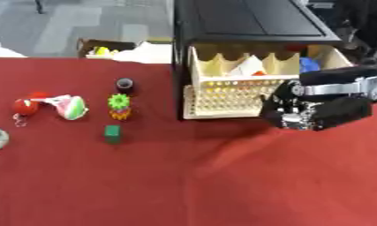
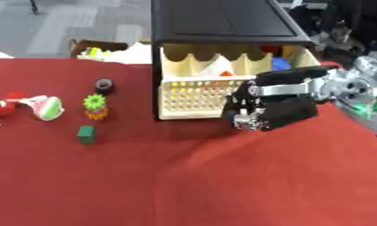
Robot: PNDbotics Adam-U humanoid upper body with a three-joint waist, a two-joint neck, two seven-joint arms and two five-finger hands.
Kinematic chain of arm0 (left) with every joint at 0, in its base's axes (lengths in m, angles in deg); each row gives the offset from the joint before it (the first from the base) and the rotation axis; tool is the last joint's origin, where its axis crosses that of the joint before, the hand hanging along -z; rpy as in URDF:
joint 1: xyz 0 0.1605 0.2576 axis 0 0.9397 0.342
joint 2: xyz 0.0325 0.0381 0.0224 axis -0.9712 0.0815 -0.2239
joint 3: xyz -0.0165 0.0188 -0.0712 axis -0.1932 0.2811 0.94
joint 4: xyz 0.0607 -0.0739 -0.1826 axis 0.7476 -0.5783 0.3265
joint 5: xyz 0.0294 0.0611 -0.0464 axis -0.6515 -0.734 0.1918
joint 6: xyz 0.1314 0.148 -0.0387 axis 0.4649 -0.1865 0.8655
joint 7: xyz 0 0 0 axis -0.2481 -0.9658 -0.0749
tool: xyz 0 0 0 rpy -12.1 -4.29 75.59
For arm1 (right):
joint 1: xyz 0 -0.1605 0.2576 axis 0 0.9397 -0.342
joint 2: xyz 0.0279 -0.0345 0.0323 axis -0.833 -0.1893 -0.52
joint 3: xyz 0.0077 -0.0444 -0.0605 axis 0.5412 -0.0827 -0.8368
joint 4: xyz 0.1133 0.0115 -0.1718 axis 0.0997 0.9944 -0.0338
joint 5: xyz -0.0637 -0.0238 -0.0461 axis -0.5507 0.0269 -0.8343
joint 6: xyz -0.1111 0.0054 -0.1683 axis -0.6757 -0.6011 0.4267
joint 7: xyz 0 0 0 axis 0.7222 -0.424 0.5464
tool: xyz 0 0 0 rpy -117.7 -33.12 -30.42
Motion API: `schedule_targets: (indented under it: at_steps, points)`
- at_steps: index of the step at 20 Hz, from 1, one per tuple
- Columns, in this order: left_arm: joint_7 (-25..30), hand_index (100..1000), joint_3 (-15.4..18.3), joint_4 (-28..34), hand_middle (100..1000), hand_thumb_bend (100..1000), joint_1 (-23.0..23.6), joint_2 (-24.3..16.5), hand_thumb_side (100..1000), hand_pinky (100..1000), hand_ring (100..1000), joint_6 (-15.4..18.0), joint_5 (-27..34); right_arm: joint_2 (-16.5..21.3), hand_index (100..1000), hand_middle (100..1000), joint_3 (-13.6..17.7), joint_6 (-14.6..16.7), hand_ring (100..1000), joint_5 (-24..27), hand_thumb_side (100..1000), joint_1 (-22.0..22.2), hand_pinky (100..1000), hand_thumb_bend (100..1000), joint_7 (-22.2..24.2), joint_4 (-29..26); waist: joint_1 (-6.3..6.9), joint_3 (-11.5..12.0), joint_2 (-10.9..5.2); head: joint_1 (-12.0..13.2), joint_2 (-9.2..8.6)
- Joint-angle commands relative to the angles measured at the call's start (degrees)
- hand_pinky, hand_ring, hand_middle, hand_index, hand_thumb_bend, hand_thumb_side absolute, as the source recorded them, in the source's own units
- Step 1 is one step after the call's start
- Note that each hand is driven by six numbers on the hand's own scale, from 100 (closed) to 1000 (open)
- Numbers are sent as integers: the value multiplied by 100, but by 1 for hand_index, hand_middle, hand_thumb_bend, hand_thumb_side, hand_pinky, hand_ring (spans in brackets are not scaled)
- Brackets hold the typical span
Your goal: Pick up objects from table and place into drawer.
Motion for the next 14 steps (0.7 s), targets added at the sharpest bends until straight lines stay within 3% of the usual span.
schedule_targets:
  at_steps: [1, 14]
  points:
    - [25, 783, 9, 101, 638, 100, -75, -16, 953, 485, 609, -11, -7, 85, 830, 669, 88, -14, 589, -31, 1000, -127, 432, 100, -1, 40, 5, 1, -72, -10, -8]
    - [47, 774, 17, 101, 638, 100, -74, 3, 954, 485, 609, -9, -8, -66, 826, 677, 136, 137, 601, -192, 1000, -375, 439, 100, -135, 484, -17, 38, -41, 5, -108]
